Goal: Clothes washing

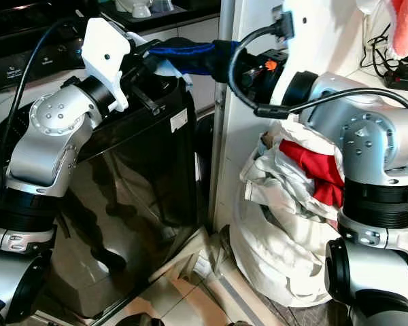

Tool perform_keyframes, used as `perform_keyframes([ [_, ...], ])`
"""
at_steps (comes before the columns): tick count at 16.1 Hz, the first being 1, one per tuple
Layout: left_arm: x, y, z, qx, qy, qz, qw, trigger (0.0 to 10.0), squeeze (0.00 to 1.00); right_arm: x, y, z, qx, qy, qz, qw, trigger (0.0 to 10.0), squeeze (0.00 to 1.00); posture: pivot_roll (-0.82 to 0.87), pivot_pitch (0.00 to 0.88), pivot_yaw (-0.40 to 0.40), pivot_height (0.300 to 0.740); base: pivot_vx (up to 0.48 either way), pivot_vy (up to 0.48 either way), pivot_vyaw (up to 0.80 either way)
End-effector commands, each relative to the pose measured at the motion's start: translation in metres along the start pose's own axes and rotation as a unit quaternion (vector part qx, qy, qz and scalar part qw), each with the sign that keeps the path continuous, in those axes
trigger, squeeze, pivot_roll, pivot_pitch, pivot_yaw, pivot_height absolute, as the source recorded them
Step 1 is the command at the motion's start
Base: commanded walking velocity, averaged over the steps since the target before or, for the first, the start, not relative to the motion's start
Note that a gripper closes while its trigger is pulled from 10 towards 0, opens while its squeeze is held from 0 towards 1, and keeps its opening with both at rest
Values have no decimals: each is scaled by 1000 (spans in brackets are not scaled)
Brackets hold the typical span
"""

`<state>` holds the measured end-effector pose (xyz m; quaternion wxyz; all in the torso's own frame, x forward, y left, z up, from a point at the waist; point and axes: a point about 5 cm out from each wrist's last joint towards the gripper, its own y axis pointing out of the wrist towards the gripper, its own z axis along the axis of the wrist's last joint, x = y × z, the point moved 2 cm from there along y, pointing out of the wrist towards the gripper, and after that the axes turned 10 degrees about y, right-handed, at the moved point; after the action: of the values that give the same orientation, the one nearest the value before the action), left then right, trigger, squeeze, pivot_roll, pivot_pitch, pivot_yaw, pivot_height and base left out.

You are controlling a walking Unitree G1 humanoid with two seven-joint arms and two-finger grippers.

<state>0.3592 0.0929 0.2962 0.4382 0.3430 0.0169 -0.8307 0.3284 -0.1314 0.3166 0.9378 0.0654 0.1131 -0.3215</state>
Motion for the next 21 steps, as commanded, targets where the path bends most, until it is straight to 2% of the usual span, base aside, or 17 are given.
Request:
perform_keyframes([
  [1, -11, 0, 0, -9, 6, 22, 1000, 0, 0, -4, -1, 1, 5, -8, 6, 1000, 10000, 1000, -66, 0, 39, 740, 0, 0, 0],
  [6, -16, -1, -9, -35, 6, 42, 998, 0, 0, -7, -2, -2, 2, -8, 14, 1000, 10000, 1000, -69, 0, 43, 740, 0, 0, 0],
  [7, -20, -2, -14, -50, 11, 52, 997, 0, 0, -2, -3, -1, 8, -27, -12, 1000, 10000, 0, -70, 0, 45, 740, 0, 0, 0],
  [9, -31, -4, -29, -93, 18, 84, 992, 0, 0, 2, -7, 0, 19, -41, -30, 999, 10000, 0, -67, 0, 45, 740, 0, 0, 0],
  [10, -42, -6, -40, -126, 31, 110, 985, 0, 0, 0, -10, 1, 26, -43, -26, 998, 10000, 0, -68, 0, 47, 740, 0, 0, 0],
  [11, -44, -6, -43, -133, 35, 115, 984, 0, 0, -1, -11, 1, 27, -42, -25, 998, 10000, 0, -68, 0, 47, 740, 0, 0, 0],
  [12, -61, -8, -58, -172, 30, 163, 971, 0, 0, -5, -14, -2, 30, -44, -20, 998, 10000, 0, -72, 0, 54, 740, 0, 0, 0],
  [13, -72, -9, -67, -201, 37, 190, 960, 0, 0, -6, -14, -5, 30, -41, -18, 999, 10000, 0, -73, 0, 56, 740, 0, 0, 0],
  [15, -102, -7, -78, -244, 47, 253, 935, 0, 0, -12, -7, -18, 24, -26, -12, 999, 10000, 0, -74, 0, 59, 740, 0, 0, 0],
  [16, -102, -7, -78, -244, 47, 253, 935, 0, 0, -12, -7, -18, 24, -26, -12, 999, 10000, 0, -74, 0, 59, 740, 0, 0, 0],
  [17, -117, -13, -83, -286, 73, 282, 913, 0, 0, -22, 4, -34, -5, -29, -2, 1000, 10000, 0, -93, 0, 79, 740, 0, 0, 0],
  [18, -121, -19, -88, -307, 74, 291, 903, 0, 0, -28, 9, -43, -25, -35, 3, 999, 10000, 0, -103, 0, 88, 740, 0, 0, 0],
  [19, -121, -33, -104, -355, 75, 300, 882, 2627, 0, -38, 17, -57, -47, -42, 12, 998, 10000, 0, -119, 0, 99, 740, 0, 0, 0],
  [20, -120, -38, -110, -371, 76, 300, 876, 9765, 0, -41, 19, -60, -48, -41, 14, 998, 10000, 0, -119, 0, 99, 740, 0, 0, 0],
  [21, -120, -50, -120, -401, 88, 309, 858, 10000, 0, -49, 23, -68, -51, -39, 17, 998, 10000, 0, -147, 0, 115, 740, 0, 0, 0],
])
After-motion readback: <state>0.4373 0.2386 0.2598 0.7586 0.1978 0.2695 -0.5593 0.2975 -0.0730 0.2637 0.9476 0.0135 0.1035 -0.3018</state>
